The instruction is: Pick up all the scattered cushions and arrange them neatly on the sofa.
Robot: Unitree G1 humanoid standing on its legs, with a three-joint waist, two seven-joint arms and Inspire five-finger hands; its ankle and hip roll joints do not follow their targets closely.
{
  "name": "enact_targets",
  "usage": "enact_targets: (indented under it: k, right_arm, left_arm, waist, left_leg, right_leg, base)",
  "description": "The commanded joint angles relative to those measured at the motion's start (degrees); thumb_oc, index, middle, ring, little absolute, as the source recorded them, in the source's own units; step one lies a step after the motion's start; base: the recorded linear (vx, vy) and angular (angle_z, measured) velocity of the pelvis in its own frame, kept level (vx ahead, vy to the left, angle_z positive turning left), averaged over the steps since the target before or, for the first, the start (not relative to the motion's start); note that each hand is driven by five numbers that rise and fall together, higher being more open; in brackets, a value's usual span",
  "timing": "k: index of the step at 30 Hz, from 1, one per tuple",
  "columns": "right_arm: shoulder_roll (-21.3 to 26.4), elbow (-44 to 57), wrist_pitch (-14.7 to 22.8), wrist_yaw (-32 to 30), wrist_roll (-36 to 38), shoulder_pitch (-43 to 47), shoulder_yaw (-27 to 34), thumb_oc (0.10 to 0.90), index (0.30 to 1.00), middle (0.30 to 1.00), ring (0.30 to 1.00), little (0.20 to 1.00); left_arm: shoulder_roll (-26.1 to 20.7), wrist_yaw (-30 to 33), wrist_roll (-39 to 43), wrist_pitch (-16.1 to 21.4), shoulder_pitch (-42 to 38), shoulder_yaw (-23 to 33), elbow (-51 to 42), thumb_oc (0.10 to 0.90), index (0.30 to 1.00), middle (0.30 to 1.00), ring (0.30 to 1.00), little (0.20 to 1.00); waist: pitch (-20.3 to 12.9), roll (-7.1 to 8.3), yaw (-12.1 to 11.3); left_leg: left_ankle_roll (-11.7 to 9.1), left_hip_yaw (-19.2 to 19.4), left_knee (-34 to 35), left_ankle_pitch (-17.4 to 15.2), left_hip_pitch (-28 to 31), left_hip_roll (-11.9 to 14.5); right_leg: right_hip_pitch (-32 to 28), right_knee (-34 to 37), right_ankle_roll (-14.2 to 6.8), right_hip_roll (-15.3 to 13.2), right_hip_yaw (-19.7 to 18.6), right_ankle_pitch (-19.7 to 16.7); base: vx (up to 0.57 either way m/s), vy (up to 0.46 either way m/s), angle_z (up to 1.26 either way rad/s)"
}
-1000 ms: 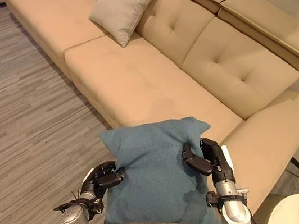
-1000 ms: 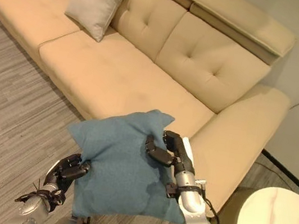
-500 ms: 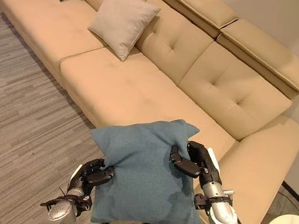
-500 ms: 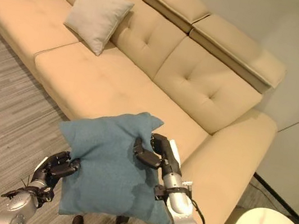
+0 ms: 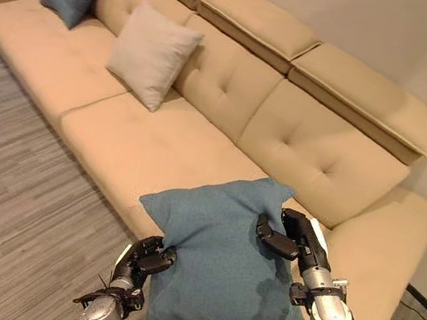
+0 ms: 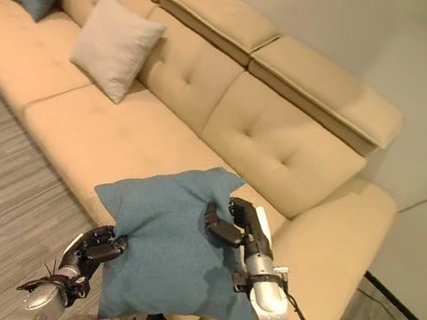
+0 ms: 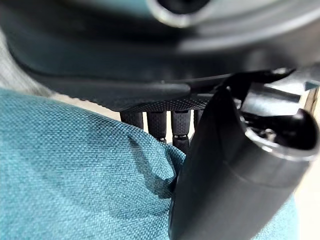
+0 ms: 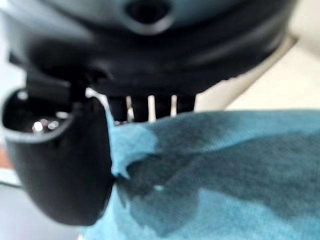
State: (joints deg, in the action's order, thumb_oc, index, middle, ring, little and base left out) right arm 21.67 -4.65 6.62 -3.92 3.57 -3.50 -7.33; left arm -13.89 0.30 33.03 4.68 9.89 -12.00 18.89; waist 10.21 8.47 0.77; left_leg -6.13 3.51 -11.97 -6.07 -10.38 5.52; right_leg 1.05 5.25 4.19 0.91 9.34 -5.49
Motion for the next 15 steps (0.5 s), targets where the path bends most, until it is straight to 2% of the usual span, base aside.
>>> enact_targets:
  k: [1,4,7,9,15]
  right_arm:
    - [-0.1,4.3,7.5,-2.1,3.4,5.9,3.1,0.400,0.300,0.300,0.300,0.300]
    - [0.1,4.1,7.4,-2.3,3.2,6.5,2.8,0.400,0.300,0.300,0.300,0.300]
    - [-0.1,4.0,7.0,-1.6,2.9,5.6,2.5,0.400,0.300,0.300,0.300,0.300]
    - [-0.1,4.0,6.9,-1.6,2.9,5.6,2.5,0.400,0.300,0.300,0.300,0.300]
    - [-2.2,4.9,5.9,-1.2,2.1,5.6,1.7,0.400,0.300,0.300,0.300,0.300]
  left_arm:
    - [-0.8,-2.0,0.8,5.8,-3.0,0.6,-10.1,0.400,0.300,0.300,0.300,0.300]
    - [-0.8,-1.7,1.2,6.0,-3.3,0.6,-10.1,0.400,0.300,0.300,0.300,0.300]
    - [-1.5,-1.9,0.5,5.7,-2.8,0.7,-9.6,0.400,0.300,0.300,0.300,0.300]
    - [-1.5,-1.9,0.5,5.7,-2.7,0.7,-9.6,0.400,0.300,0.300,0.300,0.300]
    - [-3.3,-1.5,-0.4,5.4,-2.7,1.1,-10.0,0.400,0.300,0.300,0.300,0.300]
  waist:
    - [-2.7,-0.71,-2.7]
    - [-2.7,-1.15,-3.2]
    - [-4.5,-1.61,-3.0]
    - [-4.4,-1.60,-3.1]
    - [-5.8,-2.49,-2.4]
  left_leg:
    - [0.7,-5.4,2.9,4.3,0.4,-1.9]
    - [0.5,-7.6,4.9,4.8,0.6,-2.3]
    - [1.1,-7.7,8.1,4.8,4.3,-2.4]
    - [1.2,-7.6,8.2,4.8,4.5,-2.4]
    - [4.1,-1.8,11.4,3.6,9.0,-3.7]
  right_leg:
    - [-3.2,-4.5,-9.3,-3.6,0.9,7.4]
    - [-3.8,-4.9,-9.3,-3.3,-0.4,7.9]
    - [-4.6,-5.3,-9.7,-3.9,-2.1,8.2]
    - [-4.6,-5.3,-9.7,-3.9,-2.2,8.2]
    - [-2.5,-8.0,-12.3,-6.8,-6.7,7.2]
  base:
    - [0.15,0.143,-0.49]
    - [0.09,0.091,-0.60]
    - [0.19,0.193,-0.54]
    - [0.10,0.129,-0.68]
    - [0.06,0.236,-0.46]
